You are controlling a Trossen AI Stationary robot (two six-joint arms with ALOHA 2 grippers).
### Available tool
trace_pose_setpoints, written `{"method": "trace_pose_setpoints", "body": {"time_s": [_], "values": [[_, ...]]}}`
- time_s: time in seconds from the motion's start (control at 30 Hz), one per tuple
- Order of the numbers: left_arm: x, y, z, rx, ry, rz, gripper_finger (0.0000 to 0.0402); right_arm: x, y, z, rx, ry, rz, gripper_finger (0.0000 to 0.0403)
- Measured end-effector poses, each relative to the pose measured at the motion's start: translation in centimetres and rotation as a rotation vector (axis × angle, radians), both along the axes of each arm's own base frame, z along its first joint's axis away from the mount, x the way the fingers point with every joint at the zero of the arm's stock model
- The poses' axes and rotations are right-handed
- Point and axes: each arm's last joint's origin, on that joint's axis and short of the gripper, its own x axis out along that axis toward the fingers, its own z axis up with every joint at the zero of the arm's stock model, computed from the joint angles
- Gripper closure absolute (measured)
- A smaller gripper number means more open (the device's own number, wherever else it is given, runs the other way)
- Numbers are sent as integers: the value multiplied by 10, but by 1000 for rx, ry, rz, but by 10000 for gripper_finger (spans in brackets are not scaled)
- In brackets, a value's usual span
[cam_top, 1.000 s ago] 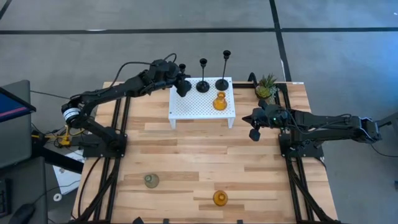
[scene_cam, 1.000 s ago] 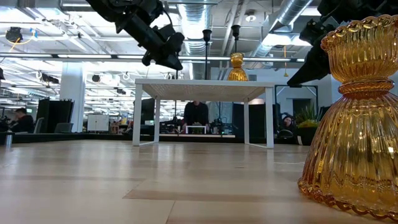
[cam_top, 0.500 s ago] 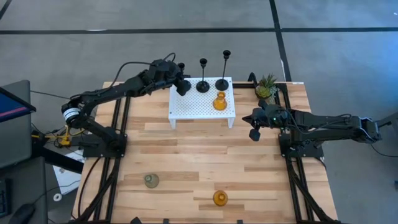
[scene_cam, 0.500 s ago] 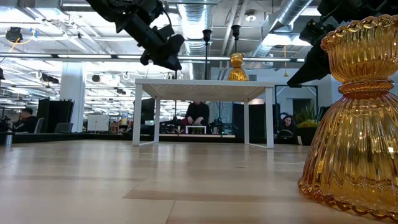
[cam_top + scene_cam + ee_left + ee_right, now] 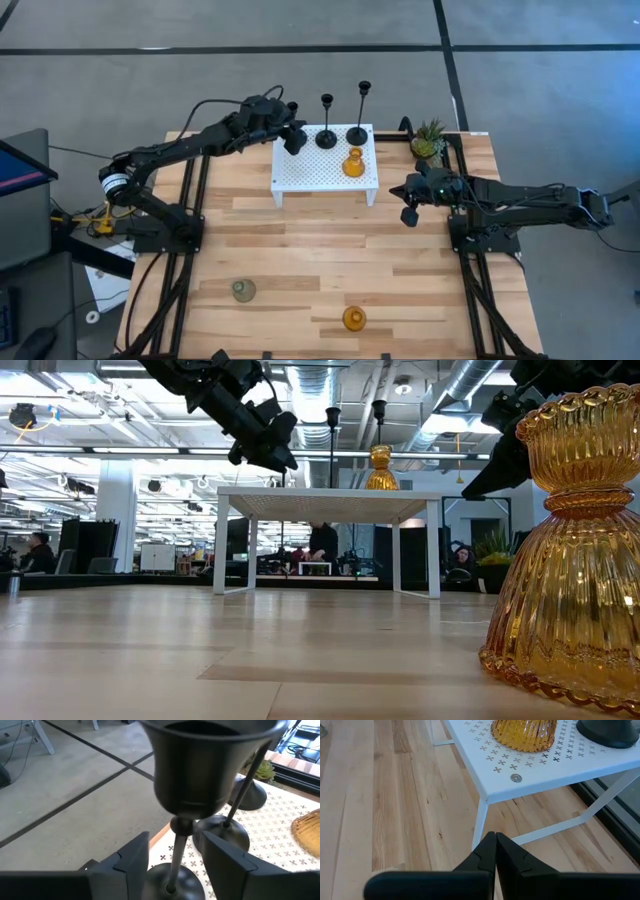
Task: Pick & Place candle stick holders
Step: Put the clear candle holder on the shelf
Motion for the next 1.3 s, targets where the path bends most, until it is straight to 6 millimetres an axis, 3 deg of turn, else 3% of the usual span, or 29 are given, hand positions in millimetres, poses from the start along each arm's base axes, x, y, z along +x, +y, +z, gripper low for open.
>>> {"method": "trace_pose_setpoints", "body": {"time_s": [0.33,0.6,0.83,1.07,1.3], "values": [[-2,-4,4,2,-14,-27,174,0,0,0,0,0,0,403],[-25,-31,27,24,-47,-73,169,0,0,0,0,0,0,403],[-49,-65,30,-78,35,-158,171,0,0,0,0,0,0,403],[-61,-100,27,-173,64,-350,222,0,0,0,0,0,0,403],[-73,-137,-9,-214,142,-585,323,0,0,0,0,0,0,403]]}}
